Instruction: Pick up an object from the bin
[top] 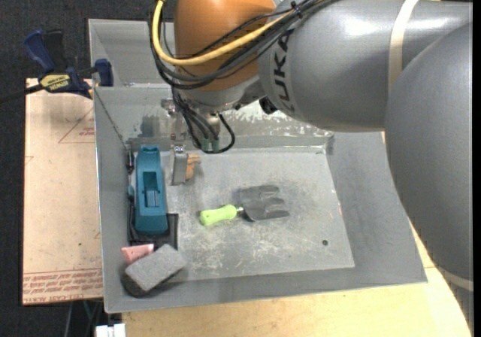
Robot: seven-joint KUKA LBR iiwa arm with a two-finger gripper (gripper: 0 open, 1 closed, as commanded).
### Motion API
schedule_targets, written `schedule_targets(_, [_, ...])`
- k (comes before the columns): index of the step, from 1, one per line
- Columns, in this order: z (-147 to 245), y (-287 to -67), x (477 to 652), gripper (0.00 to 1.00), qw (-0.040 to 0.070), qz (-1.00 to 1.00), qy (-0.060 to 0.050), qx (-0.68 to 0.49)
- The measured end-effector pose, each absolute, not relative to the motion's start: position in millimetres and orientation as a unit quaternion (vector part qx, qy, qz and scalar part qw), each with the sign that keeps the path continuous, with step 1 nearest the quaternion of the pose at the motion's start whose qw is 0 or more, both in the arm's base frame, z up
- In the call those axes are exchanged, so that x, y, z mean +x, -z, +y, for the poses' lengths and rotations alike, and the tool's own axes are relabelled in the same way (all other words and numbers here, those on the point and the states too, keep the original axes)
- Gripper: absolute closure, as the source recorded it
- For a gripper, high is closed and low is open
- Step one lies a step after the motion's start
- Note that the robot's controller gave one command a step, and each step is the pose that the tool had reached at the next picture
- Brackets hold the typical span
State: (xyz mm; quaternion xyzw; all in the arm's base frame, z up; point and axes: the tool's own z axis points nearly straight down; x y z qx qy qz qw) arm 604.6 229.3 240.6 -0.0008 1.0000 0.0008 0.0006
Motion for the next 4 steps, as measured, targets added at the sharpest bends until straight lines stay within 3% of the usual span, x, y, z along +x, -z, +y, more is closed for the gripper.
schedule_targets(1, [239,-170,619.4,0.00,0.002,0.995,-0.001,-0.104])
schedule_targets(2, [249,-156,636.5,0.00,0.007,0.958,-0.001,-0.286])
schedule_targets(3, [251,-125,621.1,0.00,0.004,0.918,-0.001,-0.396])
schedule_targets(4, [248,-79,625.1,0.00,0.008,0.847,0.005,-0.532])
